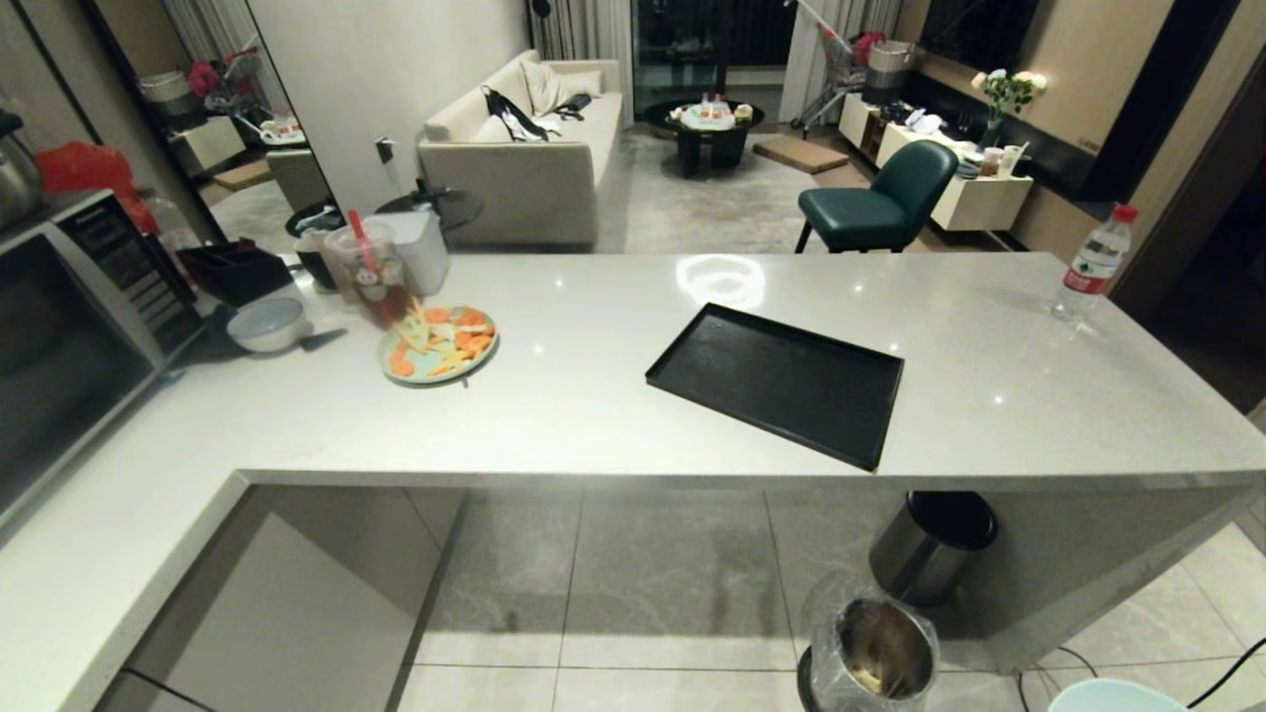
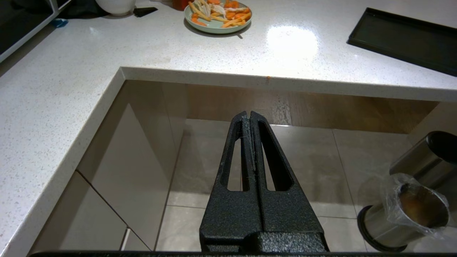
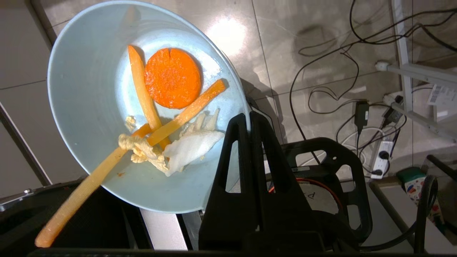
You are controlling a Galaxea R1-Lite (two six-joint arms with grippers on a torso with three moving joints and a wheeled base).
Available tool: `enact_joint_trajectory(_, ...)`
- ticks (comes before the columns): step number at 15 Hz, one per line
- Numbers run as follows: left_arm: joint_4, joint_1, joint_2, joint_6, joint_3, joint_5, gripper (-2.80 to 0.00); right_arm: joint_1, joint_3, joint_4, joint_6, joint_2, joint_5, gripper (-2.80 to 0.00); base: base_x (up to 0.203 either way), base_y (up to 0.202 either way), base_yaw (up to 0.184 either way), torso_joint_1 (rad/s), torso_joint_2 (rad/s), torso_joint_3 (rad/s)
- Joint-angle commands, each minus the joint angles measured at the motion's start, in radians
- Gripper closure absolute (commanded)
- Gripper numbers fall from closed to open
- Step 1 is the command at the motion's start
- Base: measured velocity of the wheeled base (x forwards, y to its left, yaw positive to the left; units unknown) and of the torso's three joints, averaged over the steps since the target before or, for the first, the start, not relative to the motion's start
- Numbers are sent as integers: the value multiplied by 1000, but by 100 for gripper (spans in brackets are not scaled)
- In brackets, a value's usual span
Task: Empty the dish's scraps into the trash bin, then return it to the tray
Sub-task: Move the bowl over the trash can
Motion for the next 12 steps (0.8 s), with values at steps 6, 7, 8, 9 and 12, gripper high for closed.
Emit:
enact_joint_trajectory(6,0,0,1,-1,0,0,0,0,-5,6,9,4,2,0,0,0,0,0,0,0)
enact_joint_trajectory(7,0,0,1,-1,0,0,0,0,-4,6,9,4,4,0,0,0,0,0,0,0)
enact_joint_trajectory(8,0,0,1,-1,0,0,0,0,-5,6,9,4,4,0,0,0,0,0,0,0)
enact_joint_trajectory(9,0,0,1,-1,0,0,0,0,-5,5,8,4,4,0,0,0,0,0,0,0)
enact_joint_trajectory(12,0,-1,1,-1,0,0,0,0,-4,11,9,4,2,0,0,0,0,0,0,0)
